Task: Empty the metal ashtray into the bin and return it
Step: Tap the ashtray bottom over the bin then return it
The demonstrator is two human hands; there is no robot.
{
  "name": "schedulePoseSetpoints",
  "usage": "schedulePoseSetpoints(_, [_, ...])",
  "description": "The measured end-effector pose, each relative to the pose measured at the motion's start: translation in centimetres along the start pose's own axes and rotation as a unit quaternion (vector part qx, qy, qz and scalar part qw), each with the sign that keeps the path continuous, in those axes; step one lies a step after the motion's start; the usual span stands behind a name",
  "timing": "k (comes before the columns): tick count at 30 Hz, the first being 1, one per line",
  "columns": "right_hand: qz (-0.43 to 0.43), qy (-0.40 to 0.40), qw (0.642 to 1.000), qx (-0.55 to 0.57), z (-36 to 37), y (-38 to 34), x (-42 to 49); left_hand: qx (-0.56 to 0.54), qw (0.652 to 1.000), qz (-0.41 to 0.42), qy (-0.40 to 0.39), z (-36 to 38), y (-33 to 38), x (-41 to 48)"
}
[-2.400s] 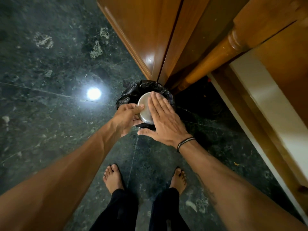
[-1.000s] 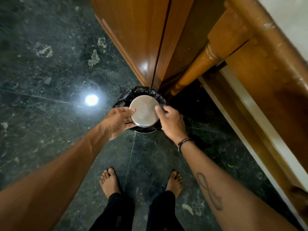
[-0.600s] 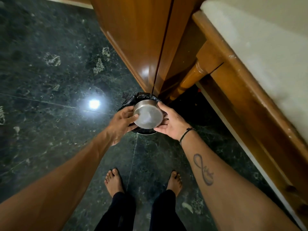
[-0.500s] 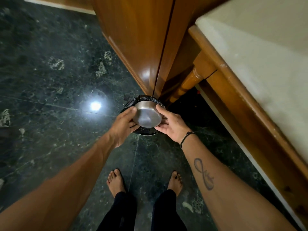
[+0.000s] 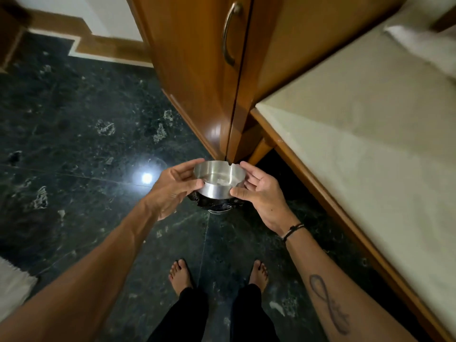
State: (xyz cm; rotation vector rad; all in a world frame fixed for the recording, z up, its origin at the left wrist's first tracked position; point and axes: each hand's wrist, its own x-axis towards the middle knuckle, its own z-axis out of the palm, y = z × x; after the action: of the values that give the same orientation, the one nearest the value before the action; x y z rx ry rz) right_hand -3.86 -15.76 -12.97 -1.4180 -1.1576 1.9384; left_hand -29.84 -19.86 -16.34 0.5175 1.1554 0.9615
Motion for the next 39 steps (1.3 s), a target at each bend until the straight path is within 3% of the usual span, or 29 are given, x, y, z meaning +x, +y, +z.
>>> schedulePoseSetpoints(10, [-0.106,0.056,0.992,-0.041,-4.0,-14.2,-9.5,0.099,0.99,0.055,-0.08,10.7,14.9,-3.8])
schedulePoseSetpoints(17, [-0.138,0.094,0.979,-0.12,-15.6,-22.0,-12.2,0.217,0.967,0.087,-0.101,24.6,20.8,0.3])
schedulePoseSetpoints(20, [-0.124,0.099,0.976,-0.152,-24.3,-24.3,-13.7,0.251,0.957,0.09,-0.117,33.3,20.3,3.8])
schedulePoseSetpoints(28, [-0.095,0.081,0.963,-0.238,-30.6,-22.0,-11.4,0.29,0.949,0.05,-0.116,37.8,15.3,7.7])
schedulePoseSetpoints(33, [-0.08,0.094,0.956,-0.265,-32.0,-19.0,-9.7,0.281,0.954,0.022,-0.098,38.4,12.5,9.5])
schedulePoseSetpoints(39, [-0.051,0.134,0.955,-0.26,-30.8,-17.2,-9.4,0.332,0.938,0.042,-0.095,36.9,11.3,10.7])
